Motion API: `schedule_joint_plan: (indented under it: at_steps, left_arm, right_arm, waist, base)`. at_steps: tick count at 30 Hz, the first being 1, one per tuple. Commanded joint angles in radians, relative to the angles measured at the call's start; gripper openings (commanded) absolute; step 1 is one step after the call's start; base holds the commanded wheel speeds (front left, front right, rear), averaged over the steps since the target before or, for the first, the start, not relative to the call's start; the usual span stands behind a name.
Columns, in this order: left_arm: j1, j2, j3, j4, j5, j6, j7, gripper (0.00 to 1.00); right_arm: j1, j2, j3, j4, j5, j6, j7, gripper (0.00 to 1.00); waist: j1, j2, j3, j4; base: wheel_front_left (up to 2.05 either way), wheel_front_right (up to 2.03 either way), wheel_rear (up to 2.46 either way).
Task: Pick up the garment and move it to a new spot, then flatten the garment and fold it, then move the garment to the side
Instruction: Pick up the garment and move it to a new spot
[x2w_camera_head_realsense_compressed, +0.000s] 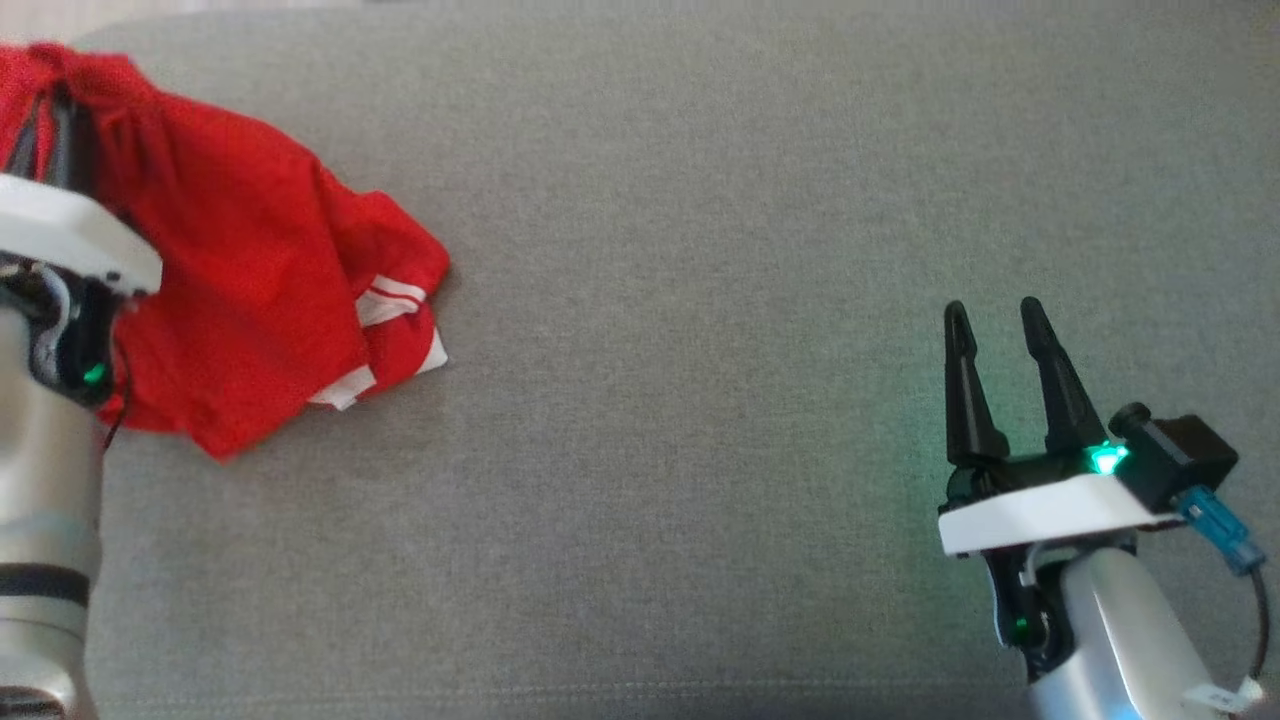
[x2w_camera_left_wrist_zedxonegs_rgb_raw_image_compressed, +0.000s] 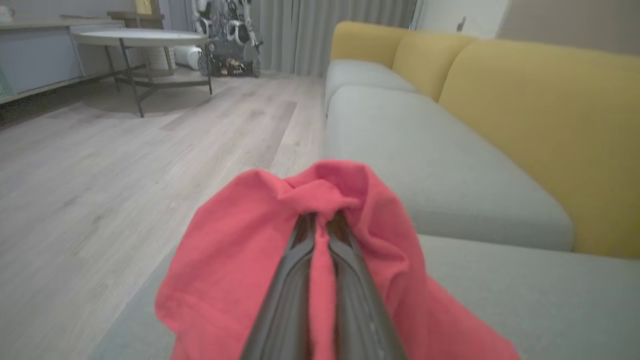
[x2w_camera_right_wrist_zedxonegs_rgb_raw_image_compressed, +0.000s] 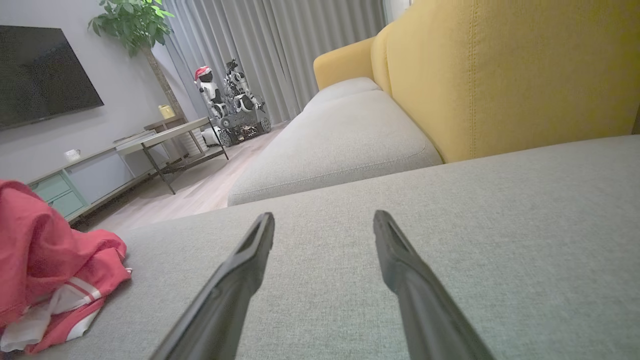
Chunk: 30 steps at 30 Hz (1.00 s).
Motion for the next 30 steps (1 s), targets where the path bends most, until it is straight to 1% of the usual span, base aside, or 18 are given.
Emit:
schedule_joint_plan:
  at_steps: [1,8,15,19,23,26,30]
  left_arm:
    - [-0.045,0.043,0.039,-0.051,-0.008,0.010,-0.017,0.00]
    - [0.002,0.022,0.058,-0.221,-0.027,0.051,-0.035,0.00]
    - [0.037,-0.006,0.070,-0.431,-0.042,0.116,-0.010,0.00]
    - [0.031,-0.018,0.072,-0.542,-0.034,0.166,0.011,0.00]
    - [0.013,-0.019,0.067,-0.611,-0.011,0.211,0.032,0.00]
    - [-0.004,-0.037,0.041,-0.646,-0.003,0.226,0.059,0.00]
    - [-0.018,-0.066,-0.037,-0.674,0.037,0.232,0.105,0.00]
  right_arm:
    - [0.015,-0.005,0.018,-0.025,0.008,0.002,-0.011,1.00]
    - [0.034,-0.005,0.028,-0.015,0.016,0.002,-0.011,1.00]
    - [0.042,-0.005,0.033,-0.015,0.020,0.002,-0.011,1.00]
    - [0.042,-0.005,0.029,-0.022,0.026,0.002,-0.011,1.00]
    - [0.042,-0.005,0.033,-0.032,0.035,0.002,-0.011,1.00]
    - [0.043,-0.005,0.028,-0.044,0.039,0.002,-0.011,1.00]
    - [0.034,-0.005,0.021,-0.071,0.037,0.002,-0.011,1.00]
  waist:
    - [0.0000,0.0000,-0.023,0.012]
    - [0.0000,0.0000,-0.074,0.015]
    - [0.0000,0.0000,-0.114,-0.012]
    - [0.0000,0.0000,-0.134,-0.044]
    - [0.0000,0.0000,-0.152,-0.084]
    - [0.0000,0.0000,-0.161,-0.116]
    - [0.0000,0.0000,-0.151,-0.169]
  base:
    - [0.00,0.00,0.00]
    - [0.00,0.00,0.00]
    - [0.00,0.00,0.00]
    - [0.00,0.00,0.00]
    - [0.00,0.00,0.00]
    - [0.00,0.00,0.00]
    - [0.00,0.00,0.00]
